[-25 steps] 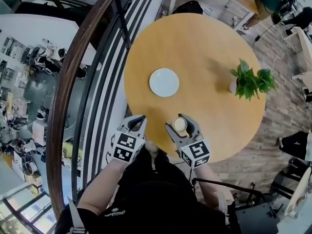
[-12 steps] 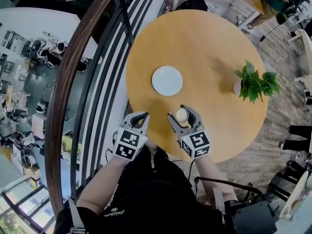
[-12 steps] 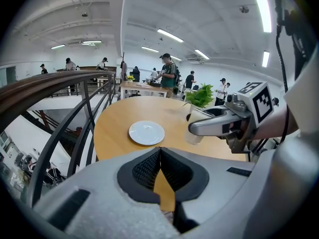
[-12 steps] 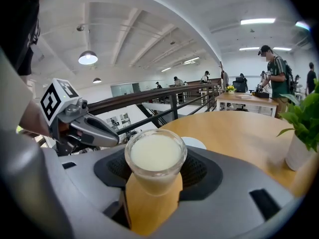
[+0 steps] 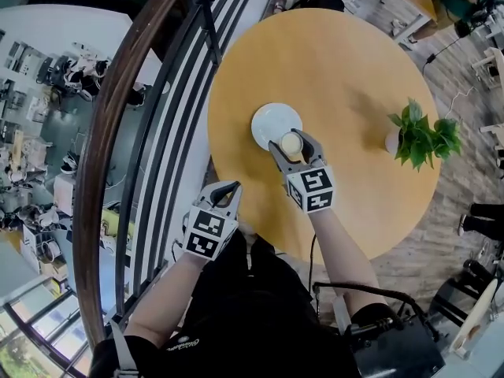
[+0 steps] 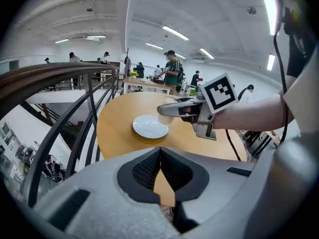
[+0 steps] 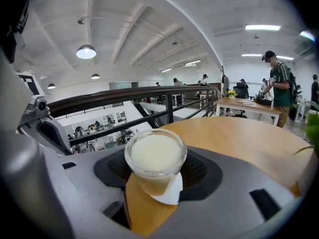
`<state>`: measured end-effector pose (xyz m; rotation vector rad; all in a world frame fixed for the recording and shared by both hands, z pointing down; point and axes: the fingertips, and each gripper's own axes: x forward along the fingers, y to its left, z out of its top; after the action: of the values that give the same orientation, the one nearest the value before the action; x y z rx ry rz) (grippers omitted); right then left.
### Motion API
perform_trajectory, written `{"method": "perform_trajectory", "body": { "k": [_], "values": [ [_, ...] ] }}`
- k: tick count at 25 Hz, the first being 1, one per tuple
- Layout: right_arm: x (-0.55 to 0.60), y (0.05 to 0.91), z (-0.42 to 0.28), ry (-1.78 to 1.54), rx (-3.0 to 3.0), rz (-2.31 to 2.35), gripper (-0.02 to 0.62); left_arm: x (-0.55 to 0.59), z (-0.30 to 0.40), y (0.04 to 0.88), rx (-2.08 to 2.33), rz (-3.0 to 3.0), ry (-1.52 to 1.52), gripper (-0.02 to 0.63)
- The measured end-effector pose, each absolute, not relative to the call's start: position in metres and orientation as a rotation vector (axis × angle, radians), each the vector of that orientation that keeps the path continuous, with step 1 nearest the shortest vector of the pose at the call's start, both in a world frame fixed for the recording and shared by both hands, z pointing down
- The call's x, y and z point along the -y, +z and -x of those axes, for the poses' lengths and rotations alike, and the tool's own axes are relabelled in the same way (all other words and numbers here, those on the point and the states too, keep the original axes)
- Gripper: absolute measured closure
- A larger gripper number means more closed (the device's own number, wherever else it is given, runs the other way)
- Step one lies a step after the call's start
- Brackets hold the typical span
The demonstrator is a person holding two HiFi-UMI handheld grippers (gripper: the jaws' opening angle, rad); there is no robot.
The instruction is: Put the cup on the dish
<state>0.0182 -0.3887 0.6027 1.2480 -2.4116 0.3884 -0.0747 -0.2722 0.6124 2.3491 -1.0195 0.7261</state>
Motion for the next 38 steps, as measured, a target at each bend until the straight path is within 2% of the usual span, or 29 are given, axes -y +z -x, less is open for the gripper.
{"method": "perform_trajectory", "body": {
  "k": [12, 38],
  "values": [
    [0.452, 0.646, 0.000, 0.369, 2.307, -1.223, 0.341, 0.268, 0.087, 0.618, 1.007, -2.328, 0.744, 0.597],
    [0.462, 0.676, -0.007, 0.413, 2.245, -1.225, 0.341, 0.262, 0.089, 0.630, 0.980, -2.321, 0.772, 0.598]
  ]
}}
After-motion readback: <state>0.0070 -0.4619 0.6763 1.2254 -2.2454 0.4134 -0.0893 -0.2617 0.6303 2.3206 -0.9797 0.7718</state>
